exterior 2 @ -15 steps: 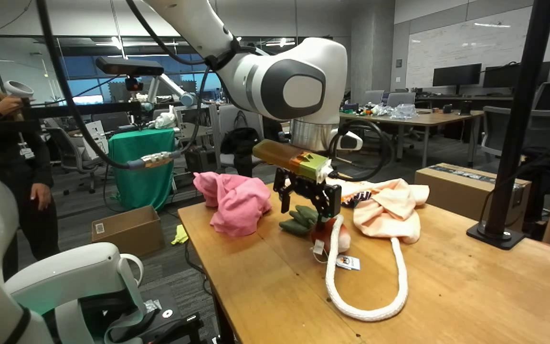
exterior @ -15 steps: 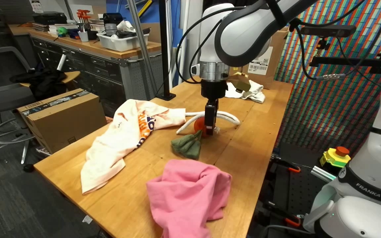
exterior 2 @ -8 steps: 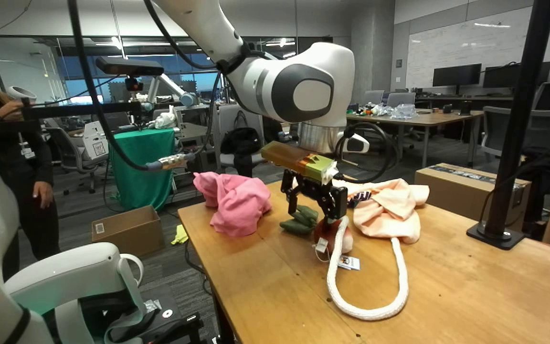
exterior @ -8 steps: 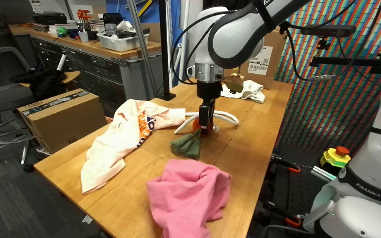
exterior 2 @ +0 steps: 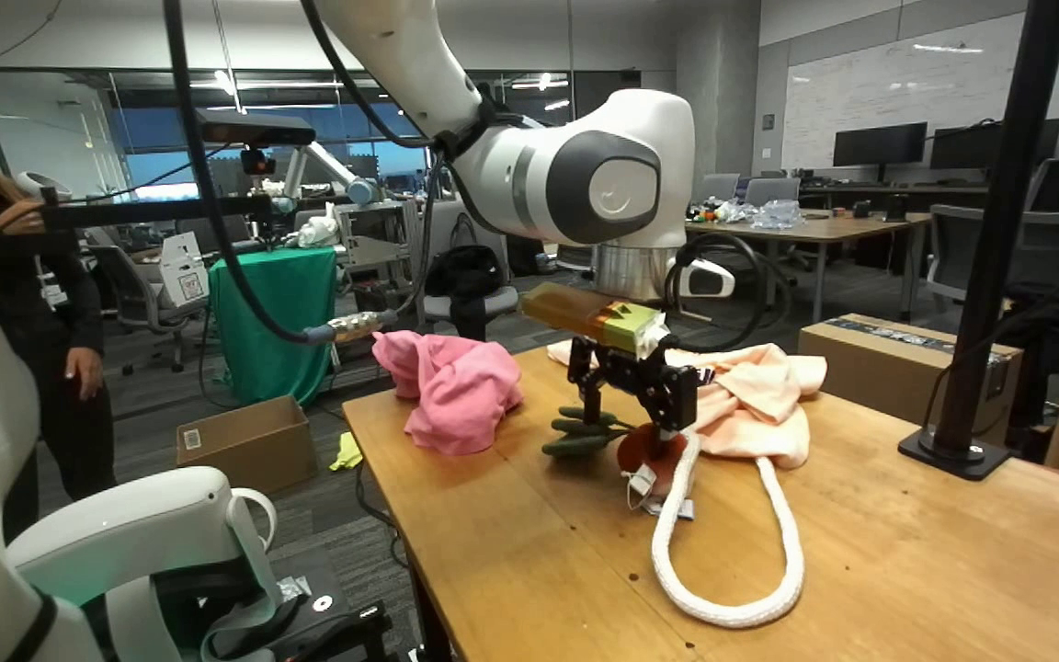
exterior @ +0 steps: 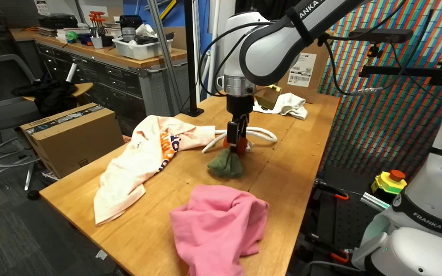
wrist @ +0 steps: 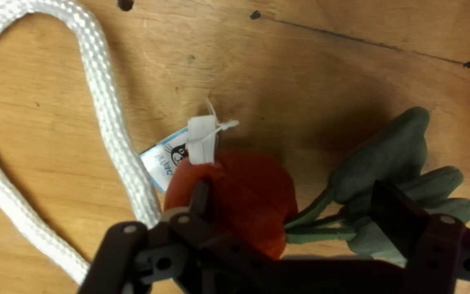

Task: Separate the clothes, rope and plush toy on the table

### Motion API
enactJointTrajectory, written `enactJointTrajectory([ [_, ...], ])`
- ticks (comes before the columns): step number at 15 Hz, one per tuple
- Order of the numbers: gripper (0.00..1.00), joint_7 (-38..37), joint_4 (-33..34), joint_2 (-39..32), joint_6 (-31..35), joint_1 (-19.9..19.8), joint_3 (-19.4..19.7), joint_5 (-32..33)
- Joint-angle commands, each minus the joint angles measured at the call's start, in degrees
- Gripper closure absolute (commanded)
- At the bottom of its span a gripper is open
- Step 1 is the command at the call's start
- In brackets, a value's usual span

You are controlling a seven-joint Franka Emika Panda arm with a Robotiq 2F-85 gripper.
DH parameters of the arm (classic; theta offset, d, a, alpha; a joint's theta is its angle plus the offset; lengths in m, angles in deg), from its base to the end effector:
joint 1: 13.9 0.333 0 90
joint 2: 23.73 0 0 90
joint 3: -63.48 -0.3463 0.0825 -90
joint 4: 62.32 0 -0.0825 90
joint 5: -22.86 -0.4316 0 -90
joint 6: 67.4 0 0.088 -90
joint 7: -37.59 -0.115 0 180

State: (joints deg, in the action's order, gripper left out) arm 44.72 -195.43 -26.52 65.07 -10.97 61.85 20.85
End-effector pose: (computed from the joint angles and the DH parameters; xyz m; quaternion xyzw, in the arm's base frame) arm 0.5381 0.0438 0.3023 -0.9954 -0.0896 0.0296 0.0139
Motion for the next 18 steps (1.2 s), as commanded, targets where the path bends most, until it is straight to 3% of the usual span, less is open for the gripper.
enactJointTrajectory([
  [1,0.00,-2.2,1.6,-1.6,0.6,-0.5,0.1,1.7],
  [3,0.00,-2.1,1.7,-1.8,0.6,-0.7,0.1,1.5],
  [4,0.19,-2.0,1.8,-1.9,0.7,-0.8,0.1,1.4],
  [13,0.86,-1.9,2.0,-2.5,1.9,-1.8,0.7,1.0],
  [17,0.96,-2.0,1.8,-2.3,2.7,-2.2,0.9,0.8],
  [18,0.91,-2.0,1.7,-2.0,2.9,-2.2,0.9,0.9],
])
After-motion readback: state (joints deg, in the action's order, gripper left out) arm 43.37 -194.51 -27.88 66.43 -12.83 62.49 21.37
